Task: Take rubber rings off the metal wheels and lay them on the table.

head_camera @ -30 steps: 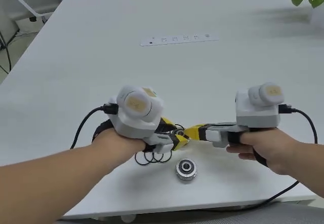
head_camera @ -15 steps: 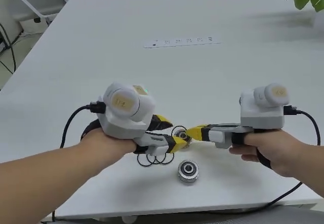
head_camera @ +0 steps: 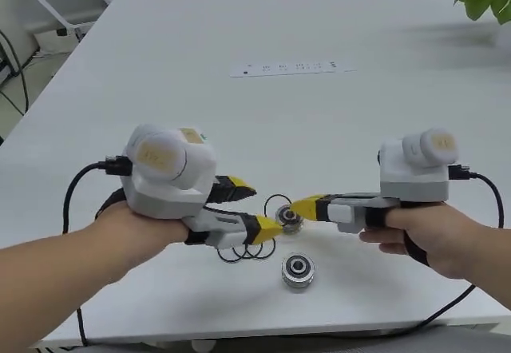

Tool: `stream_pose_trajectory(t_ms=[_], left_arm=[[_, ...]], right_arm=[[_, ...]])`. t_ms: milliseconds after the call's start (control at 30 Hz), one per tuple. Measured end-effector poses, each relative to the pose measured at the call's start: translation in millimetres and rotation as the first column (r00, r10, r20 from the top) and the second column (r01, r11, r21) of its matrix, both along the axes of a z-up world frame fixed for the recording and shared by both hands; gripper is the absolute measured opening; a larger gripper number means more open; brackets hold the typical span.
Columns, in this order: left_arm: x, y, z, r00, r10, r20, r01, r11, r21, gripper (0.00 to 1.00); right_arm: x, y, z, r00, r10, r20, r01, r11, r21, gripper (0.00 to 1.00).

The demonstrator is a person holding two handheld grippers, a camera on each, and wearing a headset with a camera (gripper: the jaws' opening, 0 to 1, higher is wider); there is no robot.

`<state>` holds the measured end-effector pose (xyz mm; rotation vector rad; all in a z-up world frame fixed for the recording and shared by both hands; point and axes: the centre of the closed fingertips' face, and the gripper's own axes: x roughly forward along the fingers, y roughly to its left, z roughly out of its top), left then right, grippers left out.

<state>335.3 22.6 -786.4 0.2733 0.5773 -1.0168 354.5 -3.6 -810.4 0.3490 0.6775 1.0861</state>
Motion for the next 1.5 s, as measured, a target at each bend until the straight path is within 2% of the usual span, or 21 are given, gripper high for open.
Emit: stream_pose_trajectory(t_ms=[100, 400, 533, 633, 900, 1133, 1500], left_arm=[[-5.0, 7.9, 5.7, 1.0, 0.017, -0.003, -0.017, 1.0, -0.017, 0.44], [-18.6, 28.2, 13.3, 0.999, 0.041, -0.006, -0.041, 0.999, -0.03, 0.52], [-24.5, 31.7, 18.7, 0.999, 0.047, -0.004, -0.047, 0.998, -0.039, 0.56], [-28.9, 34.8, 21.9, 0.999, 0.046, 0.01, -0.045, 0.998, -0.034, 0.58], [-34.8, 44.3, 26.3, 0.997, 0.073, 0.01, -0.072, 0.996, -0.048, 0.63], [-37.6, 59.1, 26.3, 0.994, 0.105, 0.01, -0.104, 0.994, -0.042, 0.65], [-41.1, 72.7, 25.4, 0.991, 0.136, 0.012, -0.135, 0.99, -0.04, 0.66]], right_arm=[[-1.1, 2.5, 1.7, 1.0, 0.009, 0.001, -0.009, 1.0, 0.003, 0.0], [-5.0, 11.8, 7.4, 1.0, 0.03, 0.003, -0.03, 1.0, 0.006, 0.0], [-6.6, 16.4, 9.4, 0.999, 0.04, 0.003, -0.04, 0.999, 0.007, 0.0], [-9.6, 21.1, 10.6, 0.999, 0.05, 0.001, -0.05, 0.999, 0.007, 0.0], [-16.0, 30.8, 8.8, 0.997, 0.081, -0.004, -0.081, 0.997, -0.007, 0.0], [-15.3, 37.7, 2.7, 0.995, 0.102, -0.009, -0.103, 0.994, -0.024, 0.0], [-22.1, 43.6, -13.2, 0.99, 0.141, -0.023, -0.142, 0.987, -0.074, 0.0]])
